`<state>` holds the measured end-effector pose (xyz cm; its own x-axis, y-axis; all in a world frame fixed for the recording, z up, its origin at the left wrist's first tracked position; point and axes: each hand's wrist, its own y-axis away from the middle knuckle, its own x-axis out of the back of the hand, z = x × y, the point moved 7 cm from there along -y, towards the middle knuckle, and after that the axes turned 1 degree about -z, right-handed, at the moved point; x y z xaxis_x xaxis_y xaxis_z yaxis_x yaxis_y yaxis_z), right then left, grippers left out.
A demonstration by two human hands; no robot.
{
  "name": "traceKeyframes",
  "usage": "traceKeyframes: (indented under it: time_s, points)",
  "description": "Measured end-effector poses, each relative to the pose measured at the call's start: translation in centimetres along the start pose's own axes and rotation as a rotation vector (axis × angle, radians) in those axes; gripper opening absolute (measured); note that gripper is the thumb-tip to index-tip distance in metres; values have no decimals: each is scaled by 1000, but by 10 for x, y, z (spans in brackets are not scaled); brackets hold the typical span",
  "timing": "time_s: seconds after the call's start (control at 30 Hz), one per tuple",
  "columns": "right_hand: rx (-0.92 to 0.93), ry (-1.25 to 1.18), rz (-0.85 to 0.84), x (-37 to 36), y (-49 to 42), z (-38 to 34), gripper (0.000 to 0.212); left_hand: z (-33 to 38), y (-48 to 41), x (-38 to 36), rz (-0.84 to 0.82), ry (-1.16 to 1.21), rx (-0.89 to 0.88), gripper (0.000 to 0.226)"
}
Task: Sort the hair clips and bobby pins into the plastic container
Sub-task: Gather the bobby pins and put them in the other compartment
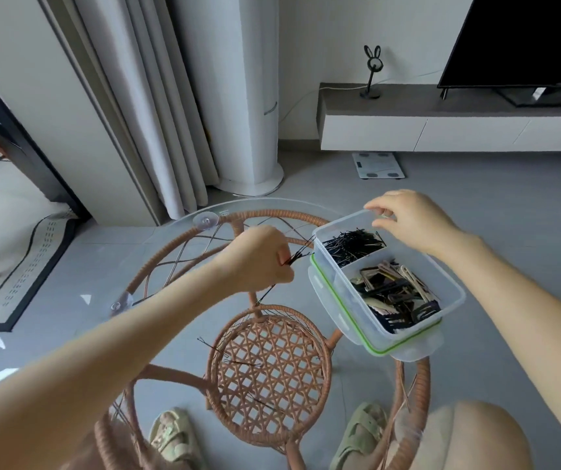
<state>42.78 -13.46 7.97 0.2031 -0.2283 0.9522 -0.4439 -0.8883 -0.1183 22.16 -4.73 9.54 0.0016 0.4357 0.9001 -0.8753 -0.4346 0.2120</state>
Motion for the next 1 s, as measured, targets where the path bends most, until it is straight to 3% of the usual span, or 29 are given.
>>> traceKeyframes:
  time_s: [0.13,0.27,0.37,0.5,0.7,0.77,0.9,1.0]
  points:
    - [-16,-45,155,15,20,10,26,56,-72,9,68,-70,-142,4]
    - [-31,-31,132,9,32,16,23,80,-128,-21,15,-184,-143,17]
    - [-39,-36,108,5,38,20,25,83,-143,-42,-63,-291,-122,12]
    - [-16,-13,147,10,45,13,25,77,-137,-35,-7,-303,-171,28]
    - [135,-110,230,18,72,-58,15,27,-57,-4,85,-67,-143,18]
    - [193,-166,141,2,90,-93,17,-6,-21,-17,1,-97,-84,20]
    - [148,-73,-277,-68,126,-136,49,-68,36,-58,-175,-214,46,34]
    - [101,-28,-395,-112,147,-154,57,-102,65,-79,-168,-238,90,40]
